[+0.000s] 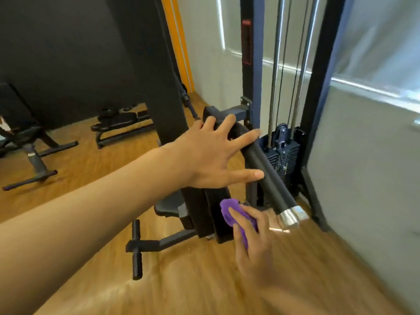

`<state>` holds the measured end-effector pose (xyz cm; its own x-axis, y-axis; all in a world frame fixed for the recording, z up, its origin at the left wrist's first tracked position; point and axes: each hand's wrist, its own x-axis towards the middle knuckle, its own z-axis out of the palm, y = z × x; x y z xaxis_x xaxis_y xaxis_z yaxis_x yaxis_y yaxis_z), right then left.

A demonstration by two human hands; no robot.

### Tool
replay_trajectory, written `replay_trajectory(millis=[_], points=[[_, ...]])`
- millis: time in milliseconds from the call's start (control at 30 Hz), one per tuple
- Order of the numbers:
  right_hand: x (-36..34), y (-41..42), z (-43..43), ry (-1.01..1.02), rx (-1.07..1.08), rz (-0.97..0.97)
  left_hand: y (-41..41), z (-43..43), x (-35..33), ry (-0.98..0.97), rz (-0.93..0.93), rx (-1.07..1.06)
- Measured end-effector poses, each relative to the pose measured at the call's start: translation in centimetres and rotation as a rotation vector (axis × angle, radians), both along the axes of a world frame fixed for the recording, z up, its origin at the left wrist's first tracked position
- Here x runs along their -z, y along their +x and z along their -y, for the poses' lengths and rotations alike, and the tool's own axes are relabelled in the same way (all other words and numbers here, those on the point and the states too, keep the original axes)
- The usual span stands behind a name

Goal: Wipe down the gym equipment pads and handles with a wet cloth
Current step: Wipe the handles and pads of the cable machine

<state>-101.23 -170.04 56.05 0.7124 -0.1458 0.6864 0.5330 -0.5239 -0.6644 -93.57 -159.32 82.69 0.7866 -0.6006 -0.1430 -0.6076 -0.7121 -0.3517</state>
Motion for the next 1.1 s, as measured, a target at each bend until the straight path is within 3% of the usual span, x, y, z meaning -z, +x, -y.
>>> replay_trajectory(millis=[200, 467, 667, 867, 1033, 1100], points=[[-3.7, -0.5, -4.5, 0.191, 0.145, -0.016, -0.7, -1.0, 0.5, -0.014, 0.024, 0.147], [-0.9, -0.5, -5.4, -0.092, 0.033, -0.043, 0.2, -1.0, 0.5, -0.077, 0.018, 0.198], [-6.6, 6.5, -5.4, -0.182, 0.205, -0.125, 2.3, -0.4, -0.9, -0.052, -0.067, 0.198], [0.7, 2.7, -6.2, -0.403, 0.19, 0.008, 4.4, 0.3, -1.1, -0.01, -0.114, 0.264], [-6.4, 9.5, -5.2, -0.365, 0.152, -0.139, 5.9, 0.3, -0.8, -0.01, -0.071, 0.287], [-5.9, 10.0, -5.0, -0.337, 0.166, -0.14, 6.5, 0.4, -0.8, -0.016, -0.046, 0.288]])
